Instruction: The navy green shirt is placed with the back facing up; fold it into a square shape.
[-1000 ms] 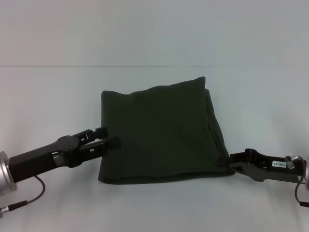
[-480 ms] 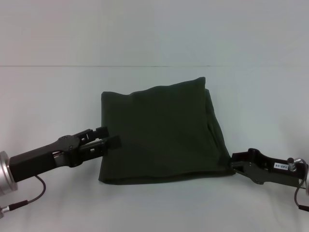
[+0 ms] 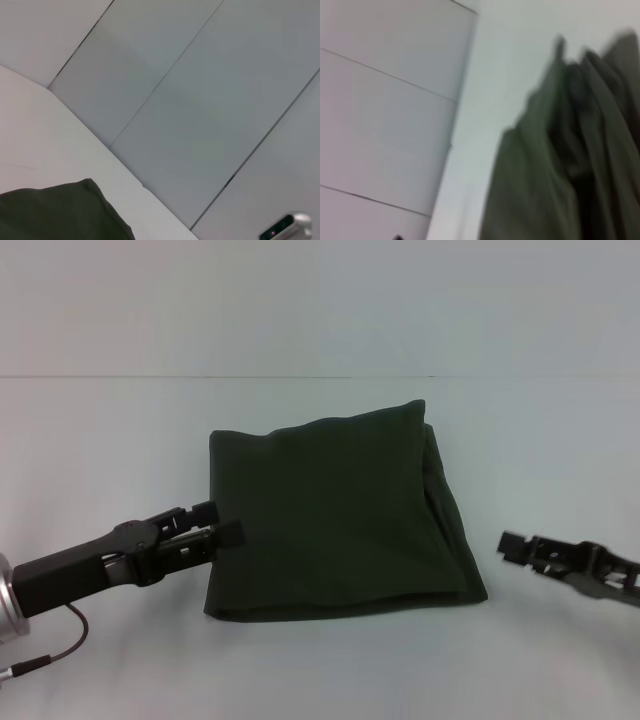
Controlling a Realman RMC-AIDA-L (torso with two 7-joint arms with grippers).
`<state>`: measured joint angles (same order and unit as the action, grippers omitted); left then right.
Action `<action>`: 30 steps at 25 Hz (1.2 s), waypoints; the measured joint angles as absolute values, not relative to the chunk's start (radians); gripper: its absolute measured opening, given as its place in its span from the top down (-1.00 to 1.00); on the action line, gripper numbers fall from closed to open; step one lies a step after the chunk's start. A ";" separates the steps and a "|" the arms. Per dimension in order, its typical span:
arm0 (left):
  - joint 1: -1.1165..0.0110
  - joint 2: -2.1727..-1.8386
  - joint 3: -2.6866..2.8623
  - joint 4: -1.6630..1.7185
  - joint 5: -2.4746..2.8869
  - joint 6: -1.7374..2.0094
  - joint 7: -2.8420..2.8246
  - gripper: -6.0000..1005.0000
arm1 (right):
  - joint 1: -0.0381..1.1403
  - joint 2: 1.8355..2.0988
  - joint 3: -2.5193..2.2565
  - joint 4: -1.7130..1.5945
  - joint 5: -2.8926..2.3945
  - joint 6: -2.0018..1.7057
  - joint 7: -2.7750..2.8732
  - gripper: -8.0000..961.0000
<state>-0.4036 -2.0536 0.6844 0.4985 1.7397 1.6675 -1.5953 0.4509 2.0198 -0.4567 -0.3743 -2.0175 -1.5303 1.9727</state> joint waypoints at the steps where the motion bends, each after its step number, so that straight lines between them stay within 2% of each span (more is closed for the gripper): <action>1: -0.404 -2.054 0.684 0.499 1.740 1.667 -1.595 -0.83 | 0.441 2.018 -0.428 -0.377 -2.005 -1.555 1.911 0.61; 9: -0.389 -2.048 0.688 0.536 1.763 1.658 -1.522 -0.83 | 0.428 2.036 -0.412 -0.465 -1.954 -1.677 1.468 -0.10; 13: -0.382 -2.045 0.690 0.567 1.852 1.652 -1.394 -0.83 | 0.441 2.064 -0.501 -0.474 -1.960 -1.668 1.268 -0.42; 17: -0.374 -2.057 0.686 0.573 1.930 1.586 -1.295 -0.83 | 0.432 2.091 -0.558 -0.451 -1.959 -1.631 1.064 -0.64; 21: -0.356 -2.070 0.684 0.581 1.930 1.520 -1.212 -0.83 | 0.417 2.093 -0.570 -0.369 -1.959 -1.550 0.916 -0.86; 30: -0.354 -2.086 0.682 0.582 1.928 1.470 -1.191 -0.83 | 0.397 2.097 -0.556 -0.318 -1.949 -1.468 0.792 -0.86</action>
<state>-0.3543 -2.0861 0.6824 0.5821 1.9283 1.4701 -1.1905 0.3974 2.0968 -0.5559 -0.3180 -1.9493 -1.4683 0.7919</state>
